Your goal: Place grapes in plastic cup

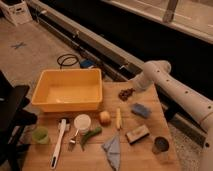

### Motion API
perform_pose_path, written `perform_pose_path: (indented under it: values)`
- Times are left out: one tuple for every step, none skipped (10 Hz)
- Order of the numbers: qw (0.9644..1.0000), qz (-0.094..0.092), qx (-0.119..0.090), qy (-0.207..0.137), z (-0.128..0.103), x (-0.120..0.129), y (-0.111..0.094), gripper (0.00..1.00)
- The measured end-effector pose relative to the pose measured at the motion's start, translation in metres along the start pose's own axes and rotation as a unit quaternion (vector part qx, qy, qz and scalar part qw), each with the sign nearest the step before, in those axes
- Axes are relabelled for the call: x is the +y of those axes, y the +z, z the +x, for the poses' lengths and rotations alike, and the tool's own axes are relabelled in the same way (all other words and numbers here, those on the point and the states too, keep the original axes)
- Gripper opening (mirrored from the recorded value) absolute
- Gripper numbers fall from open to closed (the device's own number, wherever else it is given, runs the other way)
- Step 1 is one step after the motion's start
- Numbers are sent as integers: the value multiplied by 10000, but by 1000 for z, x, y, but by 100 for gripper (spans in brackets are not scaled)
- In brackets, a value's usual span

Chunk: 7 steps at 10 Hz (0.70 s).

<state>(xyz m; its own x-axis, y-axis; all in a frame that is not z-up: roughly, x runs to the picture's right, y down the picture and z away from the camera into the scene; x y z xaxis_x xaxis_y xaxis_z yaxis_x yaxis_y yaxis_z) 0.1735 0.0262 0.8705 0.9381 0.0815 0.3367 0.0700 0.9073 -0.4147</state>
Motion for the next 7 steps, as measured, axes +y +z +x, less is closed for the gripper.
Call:
perform_pose_path:
  values:
    - [10000, -18, -84, 45, 3, -3, 3, 80]
    - [9995, -25, -291, 110, 9, -10, 8, 80]
    - [9990, -15, -425, 104, 11, -15, 14, 80]
    - [9983, 0, -573, 66, 12, -19, 20, 80]
    - [9974, 3, -726, 19, 14, -22, 26, 80]
    - [9965, -3, -839, 1, 17, -24, 31, 80]
    - [9955, -14, -949, -18, 20, -27, 37, 80]
